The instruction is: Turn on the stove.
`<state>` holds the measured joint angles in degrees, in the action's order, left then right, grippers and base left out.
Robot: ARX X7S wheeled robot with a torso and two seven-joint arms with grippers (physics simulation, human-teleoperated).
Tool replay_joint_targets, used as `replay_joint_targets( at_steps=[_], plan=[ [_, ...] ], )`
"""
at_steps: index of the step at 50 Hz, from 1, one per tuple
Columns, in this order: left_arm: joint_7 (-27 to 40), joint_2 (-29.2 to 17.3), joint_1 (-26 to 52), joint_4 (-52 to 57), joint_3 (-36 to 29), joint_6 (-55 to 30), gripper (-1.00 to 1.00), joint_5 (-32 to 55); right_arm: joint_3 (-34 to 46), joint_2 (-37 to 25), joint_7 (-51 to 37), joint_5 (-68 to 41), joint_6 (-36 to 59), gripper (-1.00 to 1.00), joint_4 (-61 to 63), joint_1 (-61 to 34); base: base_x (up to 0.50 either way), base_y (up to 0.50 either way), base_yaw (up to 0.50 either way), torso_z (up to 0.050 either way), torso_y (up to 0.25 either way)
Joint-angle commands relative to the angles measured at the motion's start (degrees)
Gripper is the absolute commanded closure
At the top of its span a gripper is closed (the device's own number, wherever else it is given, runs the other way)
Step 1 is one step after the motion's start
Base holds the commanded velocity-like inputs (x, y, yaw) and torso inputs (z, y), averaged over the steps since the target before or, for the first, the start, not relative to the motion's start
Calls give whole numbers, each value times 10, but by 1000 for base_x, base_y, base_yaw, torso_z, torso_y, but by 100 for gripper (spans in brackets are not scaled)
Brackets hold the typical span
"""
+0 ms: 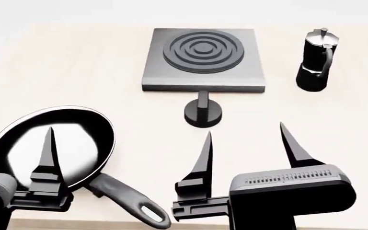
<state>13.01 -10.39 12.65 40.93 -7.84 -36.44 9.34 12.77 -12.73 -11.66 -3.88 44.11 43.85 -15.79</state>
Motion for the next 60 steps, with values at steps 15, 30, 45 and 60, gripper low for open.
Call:
replay_joint_targets(
  at_steps=[15, 30, 45, 60],
  plan=[
    [9, -8, 1, -3, -6, 4, -100, 6, 1, -4, -3, -12, -4, -100, -4, 0, 0, 142, 0, 0, 0],
    [13, -12, 1, -9, -9, 8, -100, 11, 8, -9, -2, -17, -4, -100, -10, -1, 0, 19, 0, 0, 0],
    [18, -17, 2, -10, -12, 6, -100, 14, 3, -8, -6, -26, 1, -100, -11, -2, 248, 0, 0, 0, 0],
    [24, -21, 3, -6, -16, 5, -100, 17, 7, -12, -11, -27, 2, -100, -10, -3, 305, 0, 0, 0, 0]
  ],
)
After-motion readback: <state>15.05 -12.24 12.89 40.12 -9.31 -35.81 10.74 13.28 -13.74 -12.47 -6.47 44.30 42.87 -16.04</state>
